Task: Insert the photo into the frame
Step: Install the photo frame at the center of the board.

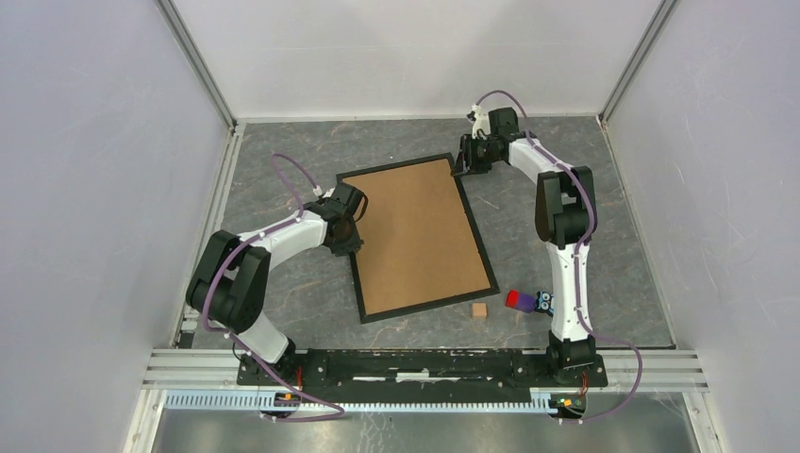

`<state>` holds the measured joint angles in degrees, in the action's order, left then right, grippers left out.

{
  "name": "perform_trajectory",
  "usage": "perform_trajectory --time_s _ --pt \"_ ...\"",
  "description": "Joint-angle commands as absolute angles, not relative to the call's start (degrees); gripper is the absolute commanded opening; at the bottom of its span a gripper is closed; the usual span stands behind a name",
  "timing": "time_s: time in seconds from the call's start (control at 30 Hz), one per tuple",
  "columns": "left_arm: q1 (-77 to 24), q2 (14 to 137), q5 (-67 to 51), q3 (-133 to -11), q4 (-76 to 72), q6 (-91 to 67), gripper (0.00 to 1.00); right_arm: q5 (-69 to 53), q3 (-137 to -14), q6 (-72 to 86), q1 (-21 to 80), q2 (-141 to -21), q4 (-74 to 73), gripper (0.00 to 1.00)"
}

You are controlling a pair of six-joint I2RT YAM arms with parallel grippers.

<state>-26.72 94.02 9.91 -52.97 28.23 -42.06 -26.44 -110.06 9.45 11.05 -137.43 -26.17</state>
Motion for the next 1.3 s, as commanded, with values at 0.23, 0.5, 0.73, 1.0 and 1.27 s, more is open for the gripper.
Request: perform_trajectory --time_s 0.23,0.5,0.73,1.0,1.27 --pt "-27.3 101.0 5.5 -48.2 28.1 -41.2 0.02 -27.4 -105.4 13.3 8.5 -136.3 -27.5 0.40" --pt "-27.3 101.0 5.5 -48.2 28.0 -41.2 0.02 -24.4 -104.3 9.6 9.2 -136.0 -29.0 0.38" --pt "-27.2 101.0 5.5 -48.2 28.0 -41.3 0.02 -23.1 -106.3 8.3 10.4 -137.4 -30.6 0.36" --pt "-27.3 101.1 5.4 -48.2 28.0 -41.3 0.02 -19.7 -104.6 6.2 12.1 -137.5 -33.1 0.38" --pt "-27.3 100.9 5.4 -48.1 27.9 -41.3 0.02 -15.6 -103.5 5.1 14.1 -138.0 -34.9 0.38"
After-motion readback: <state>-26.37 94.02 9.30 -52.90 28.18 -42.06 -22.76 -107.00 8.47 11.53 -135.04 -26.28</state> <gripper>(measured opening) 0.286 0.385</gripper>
